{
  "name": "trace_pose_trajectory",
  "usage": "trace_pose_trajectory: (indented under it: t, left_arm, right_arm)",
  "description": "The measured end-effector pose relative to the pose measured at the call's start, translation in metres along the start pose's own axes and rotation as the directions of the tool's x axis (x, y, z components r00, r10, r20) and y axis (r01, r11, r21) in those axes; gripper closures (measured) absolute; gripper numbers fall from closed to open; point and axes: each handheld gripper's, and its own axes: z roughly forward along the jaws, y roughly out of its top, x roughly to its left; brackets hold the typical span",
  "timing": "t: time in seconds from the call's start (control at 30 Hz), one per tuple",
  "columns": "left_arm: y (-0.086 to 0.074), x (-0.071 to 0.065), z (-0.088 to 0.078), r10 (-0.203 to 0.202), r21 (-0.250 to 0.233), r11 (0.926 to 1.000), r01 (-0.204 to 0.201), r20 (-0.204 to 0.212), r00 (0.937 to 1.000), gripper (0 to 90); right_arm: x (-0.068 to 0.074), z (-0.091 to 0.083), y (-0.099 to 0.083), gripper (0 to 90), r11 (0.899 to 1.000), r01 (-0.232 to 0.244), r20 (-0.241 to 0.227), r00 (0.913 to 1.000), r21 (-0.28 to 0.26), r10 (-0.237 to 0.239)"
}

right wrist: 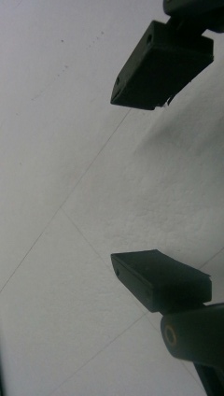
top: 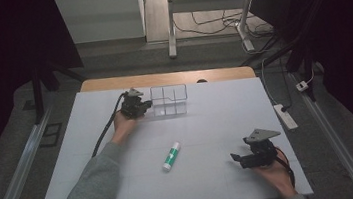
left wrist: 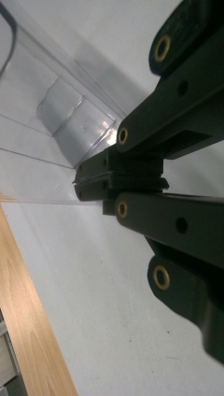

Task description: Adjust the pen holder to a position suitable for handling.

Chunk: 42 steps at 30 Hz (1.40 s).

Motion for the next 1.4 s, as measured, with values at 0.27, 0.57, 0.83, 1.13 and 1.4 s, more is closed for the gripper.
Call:
trace_pose_trajectory:
  t: [0.27, 0.57, 0.83, 1.13, 1.4]
  left_arm:
    - [0.001, -0.002, 0.002, -0.011, -0.008, 0.9999, 0.011, 0.017, 0.9998, 88.9]
    - [0.004, -0.002, -0.007, 0.007, -0.016, 0.9999, -0.007, 0.005, 1.0000, 88.9]
    - [0.005, -0.005, -0.026, 0.041, -0.013, 0.9991, -0.041, -0.004, 0.9991, 88.9]
    - [0.003, -0.012, -0.047, 0.054, -0.002, 0.9985, -0.054, 0.011, 0.9985, 88.8]
    - [0.001, -0.023, -0.069, 0.055, -0.007, 0.9985, -0.055, 0.035, 0.9979, 86.1]
  right_arm:
    - [0.000, -0.001, 0.000, 19.5, 1.000, 0.003, 0.004, 1.0000, 0.000, -0.003]
    - [-0.001, -0.001, -0.001, 19.5, 1.000, 0.000, 0.003, 1.0000, -0.003, 0.000]
    - [-0.002, -0.002, -0.001, 19.5, 1.000, -0.001, 0.003, 1.0000, -0.002, 0.001]
    - [-0.002, -0.004, -0.002, 19.6, 1.000, 0.004, 0.001, 1.0000, -0.009, -0.004]
    - [-0.002, -0.006, -0.005, 19.7, 1.000, 0.001, -0.001, 1.0000, -0.014, -0.001]
